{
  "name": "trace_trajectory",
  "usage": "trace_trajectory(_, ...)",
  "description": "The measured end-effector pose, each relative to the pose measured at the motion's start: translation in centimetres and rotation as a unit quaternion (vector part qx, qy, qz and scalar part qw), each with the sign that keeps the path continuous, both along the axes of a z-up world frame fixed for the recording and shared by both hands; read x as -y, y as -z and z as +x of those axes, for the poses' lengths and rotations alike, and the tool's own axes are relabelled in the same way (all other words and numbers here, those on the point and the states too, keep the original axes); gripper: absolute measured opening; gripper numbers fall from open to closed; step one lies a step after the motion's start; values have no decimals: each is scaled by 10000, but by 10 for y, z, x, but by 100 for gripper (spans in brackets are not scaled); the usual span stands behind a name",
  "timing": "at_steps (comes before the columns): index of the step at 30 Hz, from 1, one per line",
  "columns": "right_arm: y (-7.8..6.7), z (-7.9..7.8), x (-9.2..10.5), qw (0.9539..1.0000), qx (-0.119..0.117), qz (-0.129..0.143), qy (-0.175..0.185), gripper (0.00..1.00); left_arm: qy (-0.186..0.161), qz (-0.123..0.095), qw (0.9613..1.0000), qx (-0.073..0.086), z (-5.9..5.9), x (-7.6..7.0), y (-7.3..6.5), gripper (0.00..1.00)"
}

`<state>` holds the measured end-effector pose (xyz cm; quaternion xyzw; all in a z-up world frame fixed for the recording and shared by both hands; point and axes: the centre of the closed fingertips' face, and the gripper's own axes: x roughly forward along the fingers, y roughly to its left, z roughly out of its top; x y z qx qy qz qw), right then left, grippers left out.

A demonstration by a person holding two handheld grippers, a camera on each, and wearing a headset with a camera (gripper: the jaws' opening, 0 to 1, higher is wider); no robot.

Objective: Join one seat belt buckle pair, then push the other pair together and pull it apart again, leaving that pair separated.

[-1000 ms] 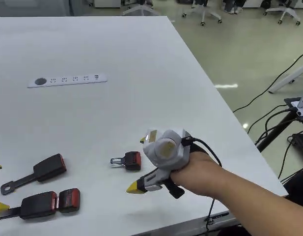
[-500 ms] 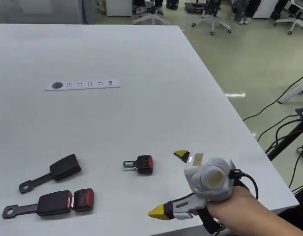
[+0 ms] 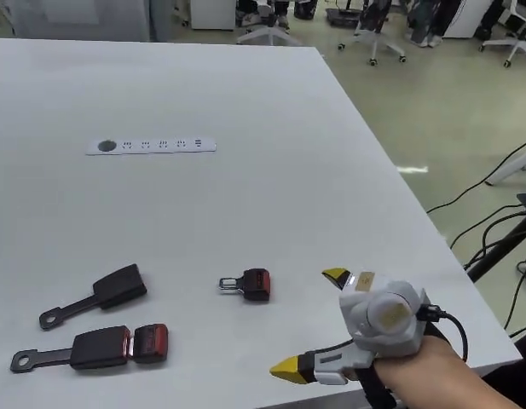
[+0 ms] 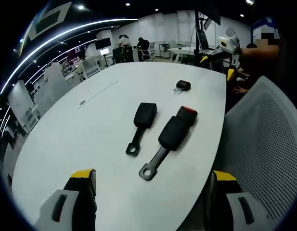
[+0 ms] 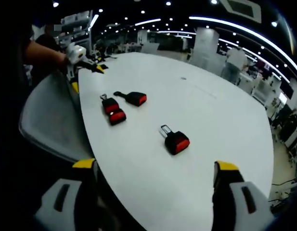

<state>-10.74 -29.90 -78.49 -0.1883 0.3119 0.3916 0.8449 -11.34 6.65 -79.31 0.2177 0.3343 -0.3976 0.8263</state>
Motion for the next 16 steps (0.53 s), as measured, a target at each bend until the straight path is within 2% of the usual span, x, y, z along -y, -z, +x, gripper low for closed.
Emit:
trace_trajectory(5,-1,0,0,10000,15,32,92,100,-10,-50,10000,-10,3,0,5,100)
trace_trajectory(10,-3,3,0,9997,29,120,213,100,-72,-102,9999,53,5,5,0,100)
trace_trajectory(16,-2,5,0,9995,33,172,280,100,-12,-126,9999,8,6,10,0,100)
